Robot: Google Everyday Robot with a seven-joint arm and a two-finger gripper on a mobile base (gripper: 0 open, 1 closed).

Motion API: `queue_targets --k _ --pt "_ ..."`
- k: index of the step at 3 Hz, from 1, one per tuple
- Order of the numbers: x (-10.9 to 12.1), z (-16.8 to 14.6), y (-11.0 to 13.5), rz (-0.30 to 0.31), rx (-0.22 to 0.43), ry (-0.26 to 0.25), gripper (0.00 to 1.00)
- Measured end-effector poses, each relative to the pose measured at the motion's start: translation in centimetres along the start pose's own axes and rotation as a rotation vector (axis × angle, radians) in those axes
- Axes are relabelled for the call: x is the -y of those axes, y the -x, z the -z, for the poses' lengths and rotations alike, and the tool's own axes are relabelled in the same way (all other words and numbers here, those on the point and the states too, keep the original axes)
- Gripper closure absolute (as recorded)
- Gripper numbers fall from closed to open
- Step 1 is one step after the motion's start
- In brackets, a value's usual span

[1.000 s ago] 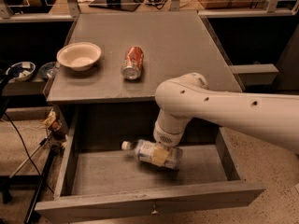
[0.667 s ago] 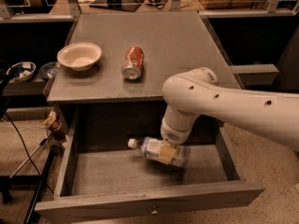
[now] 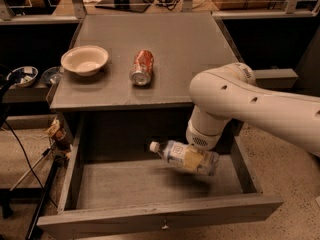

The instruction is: Pick blue plastic bottle from top drawer and place on counter

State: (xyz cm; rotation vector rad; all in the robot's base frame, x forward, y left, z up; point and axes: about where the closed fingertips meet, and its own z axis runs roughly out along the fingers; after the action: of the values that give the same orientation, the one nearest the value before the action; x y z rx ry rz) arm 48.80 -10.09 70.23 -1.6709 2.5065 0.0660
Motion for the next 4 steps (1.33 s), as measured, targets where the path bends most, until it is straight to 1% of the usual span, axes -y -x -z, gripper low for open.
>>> queue_targets --k 2,3,4 --pt "0.8 3.5 -1.7 -0.012 -0.048 -0.047 1.0" --pt "1.4 6.7 -2.9 -0.016 -0.063 -0.093 1.0" --pt "2.1 9.8 -3.9 -0.05 -0.049 -0.154 1.0"
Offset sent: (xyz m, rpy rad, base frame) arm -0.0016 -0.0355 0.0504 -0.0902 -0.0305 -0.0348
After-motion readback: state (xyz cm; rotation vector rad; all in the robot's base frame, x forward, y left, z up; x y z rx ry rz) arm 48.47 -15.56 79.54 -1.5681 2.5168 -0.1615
